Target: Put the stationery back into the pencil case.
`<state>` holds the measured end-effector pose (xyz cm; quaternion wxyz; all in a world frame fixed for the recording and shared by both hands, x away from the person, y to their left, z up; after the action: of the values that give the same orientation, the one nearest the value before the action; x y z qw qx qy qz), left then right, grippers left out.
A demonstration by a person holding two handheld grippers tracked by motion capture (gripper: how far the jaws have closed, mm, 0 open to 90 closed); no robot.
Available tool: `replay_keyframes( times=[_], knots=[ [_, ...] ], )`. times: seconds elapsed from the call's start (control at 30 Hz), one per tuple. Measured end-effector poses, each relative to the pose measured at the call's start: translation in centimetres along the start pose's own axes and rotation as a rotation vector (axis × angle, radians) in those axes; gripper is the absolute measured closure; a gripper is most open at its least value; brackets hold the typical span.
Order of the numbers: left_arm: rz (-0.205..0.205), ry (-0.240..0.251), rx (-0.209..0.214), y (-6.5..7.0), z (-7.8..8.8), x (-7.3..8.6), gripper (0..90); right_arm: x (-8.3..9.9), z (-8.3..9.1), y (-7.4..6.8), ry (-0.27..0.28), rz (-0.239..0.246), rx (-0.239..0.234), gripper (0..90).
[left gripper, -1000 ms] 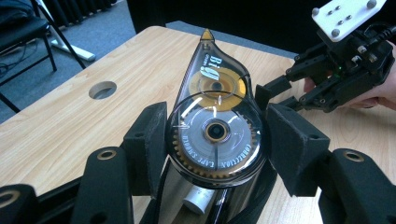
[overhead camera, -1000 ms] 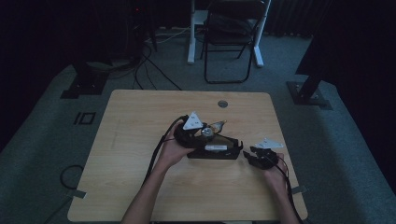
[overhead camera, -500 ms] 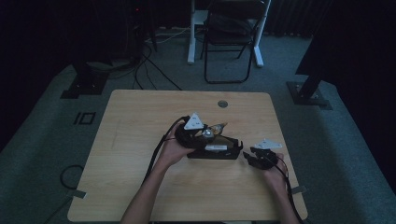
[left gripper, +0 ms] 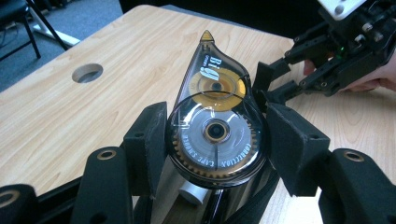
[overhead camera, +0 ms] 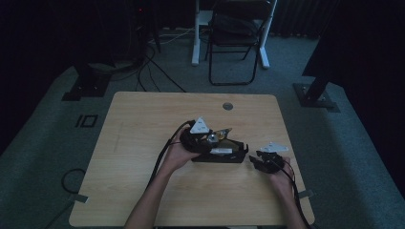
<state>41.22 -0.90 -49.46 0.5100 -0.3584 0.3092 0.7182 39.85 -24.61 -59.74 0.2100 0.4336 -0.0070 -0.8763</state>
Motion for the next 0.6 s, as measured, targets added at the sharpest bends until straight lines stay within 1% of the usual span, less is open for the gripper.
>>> replay_keyframes(
  times=[0.13, 0.23, 0.47, 0.6],
  knots=[
    [0.002, -0.006, 0.006, 0.01, -0.25, 0.22, 41.5, 0.11, -0.08, 0.05, -0.003, 0.003, 0.000, 56.3],
    [-0.005, -0.018, 0.007, 0.08, -0.44, 0.38, 41.5, 0.17, -0.14, 0.08, -0.005, 0.004, 0.001, 56.3],
    [-0.006, -0.024, 0.012, 0.07, -0.55, 0.63, 41.5, 0.39, -0.34, 0.19, -0.017, 0.005, 0.003, 56.3],
    [-0.015, -0.042, 0.014, 0.09, -0.70, 0.83, 41.5, 0.47, -0.43, 0.19, -0.021, 0.014, 0.008, 56.3]
  ],
)
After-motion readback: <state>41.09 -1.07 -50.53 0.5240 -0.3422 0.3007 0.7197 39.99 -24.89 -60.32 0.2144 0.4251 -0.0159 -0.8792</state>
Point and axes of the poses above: each handheld gripper's, and its own axes: z roughly backward along the jaws, x roughly out of its underside, y roughly to its right, the point moved 7 cm from there along -z, roughly forward along the jaws, and after that the axes turned 14 degrees about x, right-handed, at the moved point
